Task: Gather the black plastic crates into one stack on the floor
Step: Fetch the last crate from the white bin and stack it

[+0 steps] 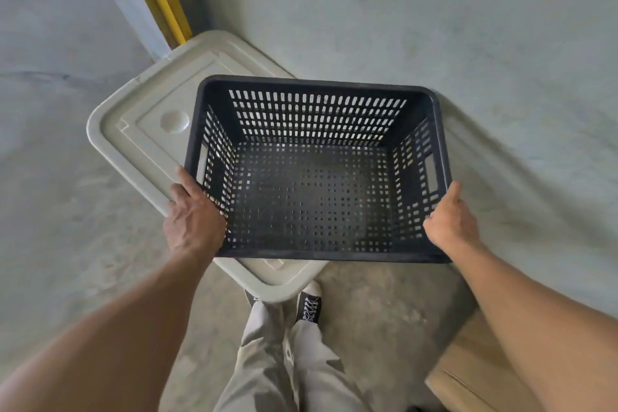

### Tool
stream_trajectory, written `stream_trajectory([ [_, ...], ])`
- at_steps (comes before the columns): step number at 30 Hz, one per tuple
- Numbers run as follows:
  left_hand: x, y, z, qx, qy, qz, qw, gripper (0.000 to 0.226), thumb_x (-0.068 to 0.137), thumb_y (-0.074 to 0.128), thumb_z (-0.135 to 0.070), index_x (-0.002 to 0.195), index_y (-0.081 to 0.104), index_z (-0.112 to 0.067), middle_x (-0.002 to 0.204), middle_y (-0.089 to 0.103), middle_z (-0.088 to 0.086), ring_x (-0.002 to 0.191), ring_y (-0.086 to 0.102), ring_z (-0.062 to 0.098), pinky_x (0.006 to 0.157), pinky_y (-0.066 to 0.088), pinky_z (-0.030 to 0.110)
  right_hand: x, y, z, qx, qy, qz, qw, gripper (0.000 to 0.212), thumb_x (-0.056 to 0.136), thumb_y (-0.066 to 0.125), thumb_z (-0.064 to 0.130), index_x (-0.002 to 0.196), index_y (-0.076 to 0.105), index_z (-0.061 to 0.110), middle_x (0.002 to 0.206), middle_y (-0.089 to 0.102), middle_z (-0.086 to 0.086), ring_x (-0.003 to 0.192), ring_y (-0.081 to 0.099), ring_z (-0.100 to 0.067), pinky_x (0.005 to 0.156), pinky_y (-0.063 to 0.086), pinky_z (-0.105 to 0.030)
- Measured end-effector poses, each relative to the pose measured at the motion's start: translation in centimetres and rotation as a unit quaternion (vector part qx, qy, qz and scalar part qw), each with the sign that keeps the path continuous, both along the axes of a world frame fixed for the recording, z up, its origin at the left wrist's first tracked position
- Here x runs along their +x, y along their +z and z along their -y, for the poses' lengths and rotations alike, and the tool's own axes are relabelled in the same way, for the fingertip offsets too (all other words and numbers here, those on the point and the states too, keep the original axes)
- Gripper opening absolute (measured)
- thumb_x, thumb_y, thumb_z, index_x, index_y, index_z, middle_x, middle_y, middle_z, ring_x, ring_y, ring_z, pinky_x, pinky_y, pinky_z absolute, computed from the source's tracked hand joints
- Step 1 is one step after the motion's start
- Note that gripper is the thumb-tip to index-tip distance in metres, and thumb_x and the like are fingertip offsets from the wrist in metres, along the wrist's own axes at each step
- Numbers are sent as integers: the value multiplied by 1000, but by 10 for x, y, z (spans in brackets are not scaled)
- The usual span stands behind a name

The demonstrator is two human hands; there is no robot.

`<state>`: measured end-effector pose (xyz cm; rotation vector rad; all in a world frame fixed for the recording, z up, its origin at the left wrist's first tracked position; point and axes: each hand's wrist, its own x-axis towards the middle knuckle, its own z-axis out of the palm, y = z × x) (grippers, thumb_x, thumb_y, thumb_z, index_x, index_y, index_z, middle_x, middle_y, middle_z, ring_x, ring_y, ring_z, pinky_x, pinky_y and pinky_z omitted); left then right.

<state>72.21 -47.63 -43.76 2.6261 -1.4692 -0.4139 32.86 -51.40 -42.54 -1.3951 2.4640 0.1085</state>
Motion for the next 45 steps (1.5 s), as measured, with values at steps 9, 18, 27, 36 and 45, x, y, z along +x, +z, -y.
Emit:
stream_trajectory([
  [9,29,-8,-2,-60,-2,-51,997,83,90,51,-11,153,5,-39,72,60,11,54,44,22,56,40,39,-5,-10,-11,-79,-18,20,997,75,80,67,11,135,20,31,79,58,-10,60,51,-30,54,44,-36],
  [18,35,1,-4,-36,-14,-146,988,73,91,59,-8,145,17,-34,89,57,9,58,57,23,38,43,26,-18,-18,-18,-99,-13,73,992,61,87,64,19,127,21,35,77,59,-8,59,56,-32,54,52,-42],
  [27,35,50,-16,-60,-4,-97,994,21,89,59,1,105,48,-4,74,52,9,62,56,25,43,42,30,-16,26,-48,-106,-13,12,994,41,84,67,22,89,26,21,62,46,-1,50,48,-23,47,40,-34],
  [36,60,160,-69,-189,-94,-40,977,32,81,58,1,109,46,-7,75,53,13,69,57,37,57,49,46,17,134,-132,-204,-22,19,979,36,87,63,18,97,29,16,65,51,-3,50,49,-18,40,30,-26],
  [45,111,269,-198,-346,-150,-51,925,70,88,54,-7,147,24,-26,87,54,13,70,48,32,62,37,41,70,251,-306,-377,-61,-12,924,35,88,62,19,105,32,10,69,50,-4,54,50,-24,45,36,-30],
])
